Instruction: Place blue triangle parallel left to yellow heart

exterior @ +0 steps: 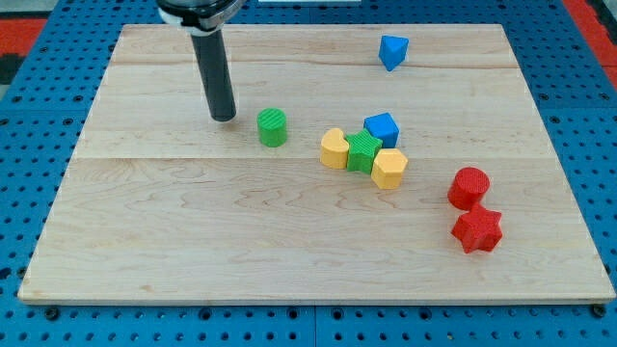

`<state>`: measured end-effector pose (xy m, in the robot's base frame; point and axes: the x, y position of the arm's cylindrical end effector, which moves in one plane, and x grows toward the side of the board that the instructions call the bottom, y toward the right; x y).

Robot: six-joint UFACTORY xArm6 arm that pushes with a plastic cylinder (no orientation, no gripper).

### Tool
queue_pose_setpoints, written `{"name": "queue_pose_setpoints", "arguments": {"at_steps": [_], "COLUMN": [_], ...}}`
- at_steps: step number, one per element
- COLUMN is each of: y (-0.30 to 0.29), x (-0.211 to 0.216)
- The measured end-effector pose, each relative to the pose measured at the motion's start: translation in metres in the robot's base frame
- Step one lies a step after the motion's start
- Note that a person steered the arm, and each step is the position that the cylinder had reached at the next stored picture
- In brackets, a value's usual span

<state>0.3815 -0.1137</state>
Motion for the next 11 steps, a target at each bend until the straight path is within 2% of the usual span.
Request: {"name": "queue_pose_setpoints", "arguments": {"at_steps": [2, 3, 4, 5, 6, 7, 8, 9, 10, 11], "y": [0.1, 0.112, 0.172, 0.279, 0.296, 0.239, 0.17, 0.149, 0.103, 0.082], "x": [0.005, -0.005, -0.03, -0.064, -0.118, -0.148, -0.117, -0.06, -0.062, -0.069]}}
